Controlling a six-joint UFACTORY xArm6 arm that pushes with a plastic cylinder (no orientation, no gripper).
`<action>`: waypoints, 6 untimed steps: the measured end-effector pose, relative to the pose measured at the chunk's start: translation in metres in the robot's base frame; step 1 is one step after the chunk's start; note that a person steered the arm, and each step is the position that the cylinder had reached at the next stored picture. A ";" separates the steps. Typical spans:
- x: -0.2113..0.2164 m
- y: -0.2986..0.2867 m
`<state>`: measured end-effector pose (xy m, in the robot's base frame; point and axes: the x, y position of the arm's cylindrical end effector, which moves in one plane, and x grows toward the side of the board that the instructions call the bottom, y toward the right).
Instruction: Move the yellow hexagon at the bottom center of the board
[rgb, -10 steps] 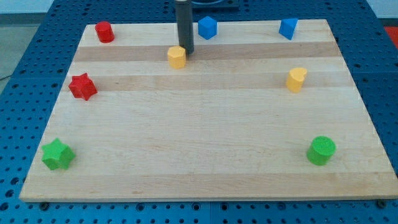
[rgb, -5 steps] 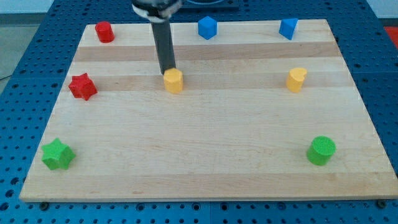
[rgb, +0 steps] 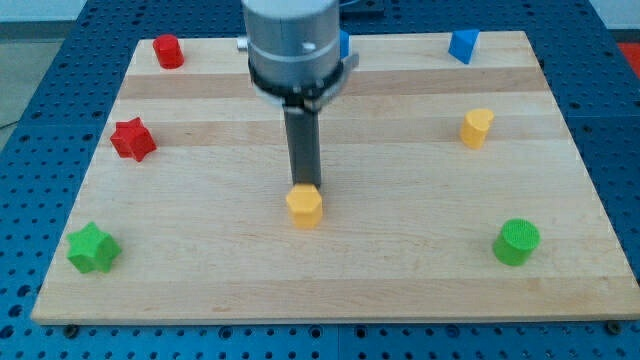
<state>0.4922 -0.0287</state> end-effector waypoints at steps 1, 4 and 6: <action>0.014 0.003; 0.017 0.003; 0.039 0.002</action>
